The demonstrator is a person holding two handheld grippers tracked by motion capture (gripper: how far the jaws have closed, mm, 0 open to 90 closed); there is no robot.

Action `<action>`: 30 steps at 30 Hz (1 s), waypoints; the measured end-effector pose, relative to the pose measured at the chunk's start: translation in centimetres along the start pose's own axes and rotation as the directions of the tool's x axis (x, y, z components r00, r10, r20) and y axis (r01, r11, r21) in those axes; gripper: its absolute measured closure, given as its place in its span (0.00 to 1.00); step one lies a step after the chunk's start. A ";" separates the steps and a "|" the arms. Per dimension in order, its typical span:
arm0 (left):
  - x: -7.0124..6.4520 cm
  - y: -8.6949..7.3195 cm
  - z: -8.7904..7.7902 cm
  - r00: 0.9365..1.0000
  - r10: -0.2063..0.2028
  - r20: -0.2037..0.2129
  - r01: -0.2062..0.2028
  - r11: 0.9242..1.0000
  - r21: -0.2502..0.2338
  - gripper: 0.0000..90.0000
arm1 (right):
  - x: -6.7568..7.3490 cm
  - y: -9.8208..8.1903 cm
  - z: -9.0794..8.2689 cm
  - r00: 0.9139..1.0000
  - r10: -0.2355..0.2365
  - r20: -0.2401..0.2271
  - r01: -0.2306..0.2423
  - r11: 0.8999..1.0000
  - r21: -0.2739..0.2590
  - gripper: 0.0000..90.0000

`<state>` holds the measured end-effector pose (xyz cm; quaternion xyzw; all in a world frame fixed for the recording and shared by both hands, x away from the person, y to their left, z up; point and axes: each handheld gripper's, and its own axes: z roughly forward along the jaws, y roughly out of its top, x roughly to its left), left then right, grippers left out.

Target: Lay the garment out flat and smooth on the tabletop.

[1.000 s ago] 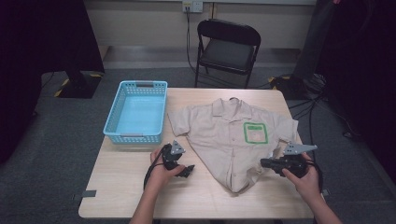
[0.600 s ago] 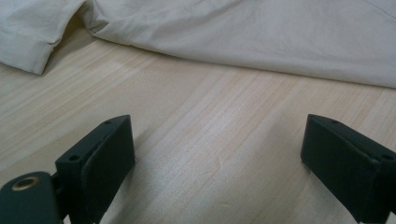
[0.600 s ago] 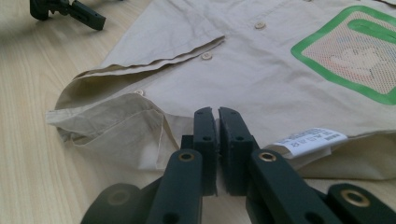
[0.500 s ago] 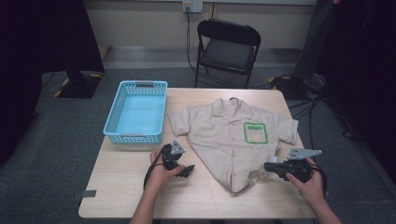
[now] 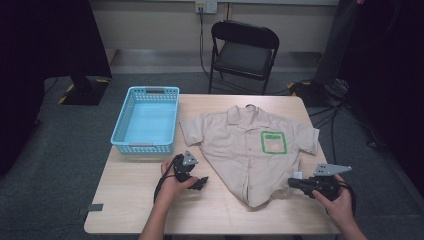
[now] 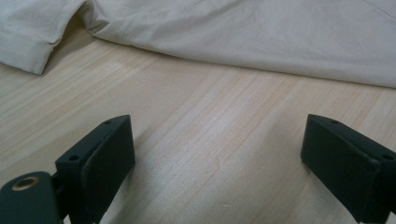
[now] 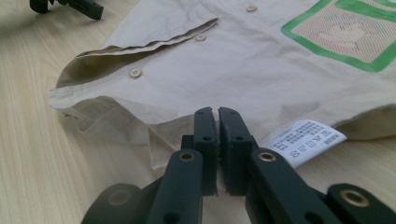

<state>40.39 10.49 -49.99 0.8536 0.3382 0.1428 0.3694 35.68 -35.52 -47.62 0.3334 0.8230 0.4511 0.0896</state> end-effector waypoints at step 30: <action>0.0 0.0 0.0 1.000 0.000 -0.001 0.000 1.000 0.000 0.10 | -0.2 -1.9 -2.1 1.000 0.002 0.023 -0.002 1.000 -0.004 0.91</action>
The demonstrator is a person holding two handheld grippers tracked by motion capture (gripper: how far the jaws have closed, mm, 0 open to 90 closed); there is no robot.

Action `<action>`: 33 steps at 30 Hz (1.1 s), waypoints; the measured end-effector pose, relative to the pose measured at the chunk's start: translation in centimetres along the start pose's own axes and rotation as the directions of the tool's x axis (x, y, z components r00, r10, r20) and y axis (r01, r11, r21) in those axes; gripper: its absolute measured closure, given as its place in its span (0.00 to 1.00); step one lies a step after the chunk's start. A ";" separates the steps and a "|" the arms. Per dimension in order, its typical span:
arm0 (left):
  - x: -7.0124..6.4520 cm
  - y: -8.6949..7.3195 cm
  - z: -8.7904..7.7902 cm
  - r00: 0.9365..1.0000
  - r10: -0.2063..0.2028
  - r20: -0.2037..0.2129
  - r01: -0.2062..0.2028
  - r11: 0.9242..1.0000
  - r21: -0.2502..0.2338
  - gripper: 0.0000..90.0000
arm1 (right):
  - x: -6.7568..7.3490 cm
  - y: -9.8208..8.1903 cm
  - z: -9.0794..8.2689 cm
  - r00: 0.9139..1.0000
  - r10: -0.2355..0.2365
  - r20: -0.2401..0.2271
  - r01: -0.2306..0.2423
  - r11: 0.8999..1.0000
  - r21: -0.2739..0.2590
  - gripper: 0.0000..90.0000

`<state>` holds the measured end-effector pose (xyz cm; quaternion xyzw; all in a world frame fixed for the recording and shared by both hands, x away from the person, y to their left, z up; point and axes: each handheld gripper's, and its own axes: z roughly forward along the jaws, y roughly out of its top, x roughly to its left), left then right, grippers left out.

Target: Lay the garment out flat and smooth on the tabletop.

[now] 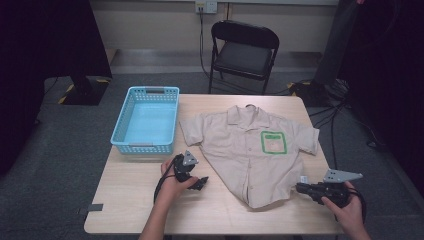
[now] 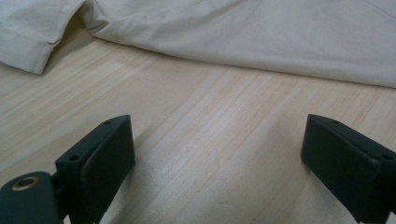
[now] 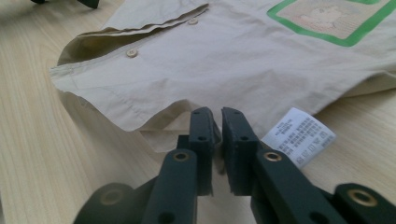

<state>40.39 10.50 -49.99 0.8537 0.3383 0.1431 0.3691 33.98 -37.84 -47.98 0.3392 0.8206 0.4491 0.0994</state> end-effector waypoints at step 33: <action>0.0 0.0 0.0 1.000 0.001 0.000 -0.001 1.000 -0.001 0.10 | -1.3 4.8 1.8 0.995 -0.005 0.104 0.006 1.000 -0.007 0.15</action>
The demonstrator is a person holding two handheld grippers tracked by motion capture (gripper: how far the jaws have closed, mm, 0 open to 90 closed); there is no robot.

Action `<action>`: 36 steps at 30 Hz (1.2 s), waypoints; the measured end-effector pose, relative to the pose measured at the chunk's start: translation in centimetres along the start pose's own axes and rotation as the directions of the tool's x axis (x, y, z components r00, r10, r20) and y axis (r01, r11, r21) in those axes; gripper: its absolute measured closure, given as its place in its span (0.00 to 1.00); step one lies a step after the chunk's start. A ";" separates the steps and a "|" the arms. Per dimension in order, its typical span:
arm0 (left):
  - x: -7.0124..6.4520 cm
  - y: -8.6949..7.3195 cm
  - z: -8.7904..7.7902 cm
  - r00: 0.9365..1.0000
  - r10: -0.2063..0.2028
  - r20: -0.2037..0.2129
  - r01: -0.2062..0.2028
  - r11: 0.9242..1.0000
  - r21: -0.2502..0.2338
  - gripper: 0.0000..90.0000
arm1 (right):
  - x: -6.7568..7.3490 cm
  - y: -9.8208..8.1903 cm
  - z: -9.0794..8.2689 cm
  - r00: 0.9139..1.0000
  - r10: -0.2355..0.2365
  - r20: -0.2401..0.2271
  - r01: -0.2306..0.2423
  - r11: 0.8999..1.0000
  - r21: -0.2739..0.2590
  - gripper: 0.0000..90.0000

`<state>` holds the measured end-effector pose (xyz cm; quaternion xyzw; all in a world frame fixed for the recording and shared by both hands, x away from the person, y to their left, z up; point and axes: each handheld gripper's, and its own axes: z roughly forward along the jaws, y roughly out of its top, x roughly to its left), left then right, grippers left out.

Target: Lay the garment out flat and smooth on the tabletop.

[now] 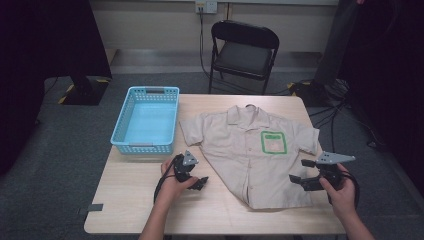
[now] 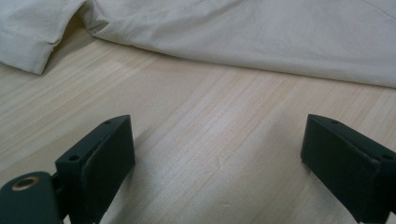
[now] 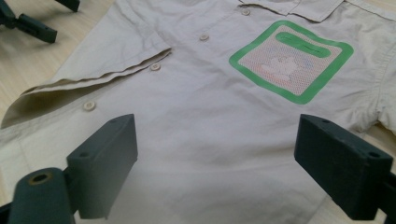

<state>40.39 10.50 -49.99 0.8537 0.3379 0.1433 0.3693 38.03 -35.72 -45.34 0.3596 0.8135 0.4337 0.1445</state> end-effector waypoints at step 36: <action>0.0 0.0 0.0 1.000 0.002 -0.001 -0.002 1.000 0.001 0.10 | -0.1 -0.6 7.0 0.997 -0.058 0.052 0.051 0.991 0.125 0.15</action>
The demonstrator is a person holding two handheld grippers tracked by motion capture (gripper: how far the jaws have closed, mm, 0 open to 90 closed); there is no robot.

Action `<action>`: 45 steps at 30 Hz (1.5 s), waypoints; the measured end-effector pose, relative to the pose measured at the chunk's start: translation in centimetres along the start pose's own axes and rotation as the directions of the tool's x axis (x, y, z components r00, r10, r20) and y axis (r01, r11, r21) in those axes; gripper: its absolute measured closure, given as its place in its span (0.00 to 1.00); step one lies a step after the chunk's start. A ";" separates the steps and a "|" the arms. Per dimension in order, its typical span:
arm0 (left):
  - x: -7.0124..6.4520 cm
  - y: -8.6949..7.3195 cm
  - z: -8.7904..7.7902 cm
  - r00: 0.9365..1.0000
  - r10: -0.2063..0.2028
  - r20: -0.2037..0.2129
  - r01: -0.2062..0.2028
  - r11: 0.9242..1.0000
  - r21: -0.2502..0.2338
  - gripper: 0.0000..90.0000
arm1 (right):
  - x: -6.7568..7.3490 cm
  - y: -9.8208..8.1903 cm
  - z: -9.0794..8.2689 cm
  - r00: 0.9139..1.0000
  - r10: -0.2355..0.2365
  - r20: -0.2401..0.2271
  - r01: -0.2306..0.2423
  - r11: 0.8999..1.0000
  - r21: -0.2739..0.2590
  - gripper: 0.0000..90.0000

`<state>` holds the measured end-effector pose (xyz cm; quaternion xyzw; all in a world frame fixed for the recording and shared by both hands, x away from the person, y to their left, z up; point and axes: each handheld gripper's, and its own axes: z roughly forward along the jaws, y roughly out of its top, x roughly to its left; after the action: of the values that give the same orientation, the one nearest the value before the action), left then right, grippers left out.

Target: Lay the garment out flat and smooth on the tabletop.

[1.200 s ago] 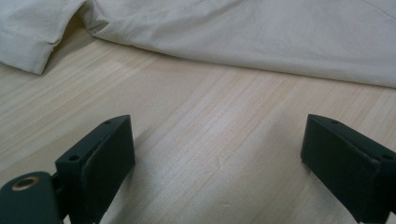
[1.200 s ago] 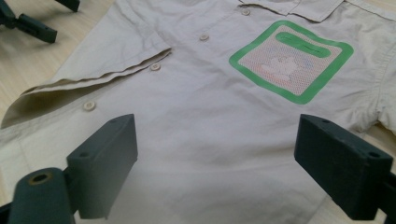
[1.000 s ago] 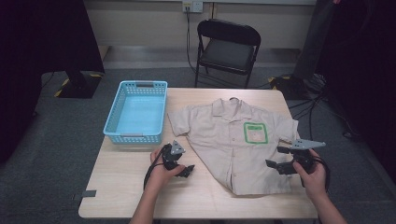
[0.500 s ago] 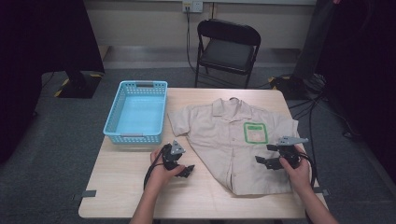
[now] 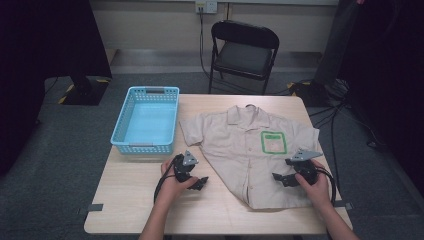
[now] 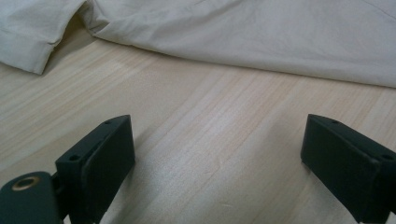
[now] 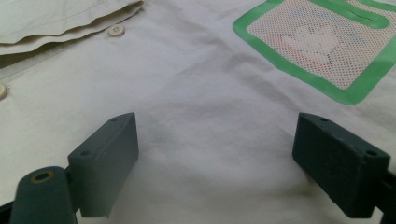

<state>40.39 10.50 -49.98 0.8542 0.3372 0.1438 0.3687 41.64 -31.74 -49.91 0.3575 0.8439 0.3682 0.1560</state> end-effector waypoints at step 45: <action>-3.6 9.4 4.1 0.984 0.057 0.169 -0.054 0.998 -0.024 0.16 | 0.0 -0.1 -0.1 1.000 -0.005 -0.002 0.005 1.000 0.001 0.14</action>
<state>44.23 1.17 -45.90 0.8688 0.2793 0.0842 0.4001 41.54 -31.77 -49.92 0.3554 0.8452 0.3675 0.1560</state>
